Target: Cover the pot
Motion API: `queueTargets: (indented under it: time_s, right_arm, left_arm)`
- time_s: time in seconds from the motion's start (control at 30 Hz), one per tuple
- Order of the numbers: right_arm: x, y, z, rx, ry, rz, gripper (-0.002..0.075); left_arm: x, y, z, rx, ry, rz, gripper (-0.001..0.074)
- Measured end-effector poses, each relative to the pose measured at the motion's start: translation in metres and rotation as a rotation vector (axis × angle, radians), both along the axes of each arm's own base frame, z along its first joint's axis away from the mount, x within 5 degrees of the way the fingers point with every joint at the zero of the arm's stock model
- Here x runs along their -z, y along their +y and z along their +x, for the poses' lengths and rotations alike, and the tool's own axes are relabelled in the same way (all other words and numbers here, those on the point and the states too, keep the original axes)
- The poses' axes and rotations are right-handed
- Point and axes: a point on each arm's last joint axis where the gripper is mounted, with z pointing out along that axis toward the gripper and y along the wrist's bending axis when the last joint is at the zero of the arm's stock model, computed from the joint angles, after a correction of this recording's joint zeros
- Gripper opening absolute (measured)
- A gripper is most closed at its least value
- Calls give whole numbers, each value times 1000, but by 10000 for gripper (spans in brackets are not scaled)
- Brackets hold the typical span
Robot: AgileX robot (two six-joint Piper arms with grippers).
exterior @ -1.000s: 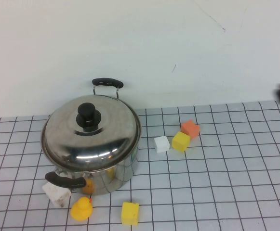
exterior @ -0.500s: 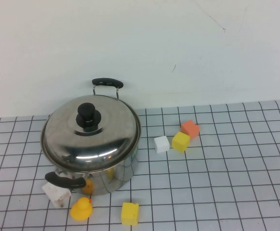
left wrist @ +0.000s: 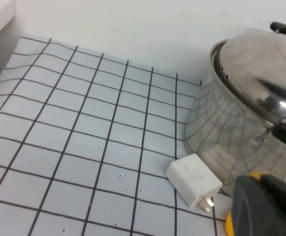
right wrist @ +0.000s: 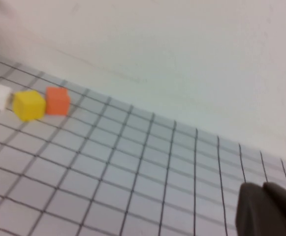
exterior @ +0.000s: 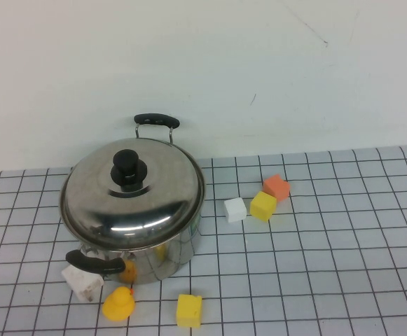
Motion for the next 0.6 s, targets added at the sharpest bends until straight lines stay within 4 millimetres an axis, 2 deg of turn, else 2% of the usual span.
queueTargets:
  time_s: [0.13,0.6]
  right_arm:
    - [18,-2,1,55,42,31,-2]
    - [24,-10,-1,275,122,281,-2]
  left_arm:
    - [0,0,0,0,0,0,-3]
    - [0,0,0,0,0,0,-3]
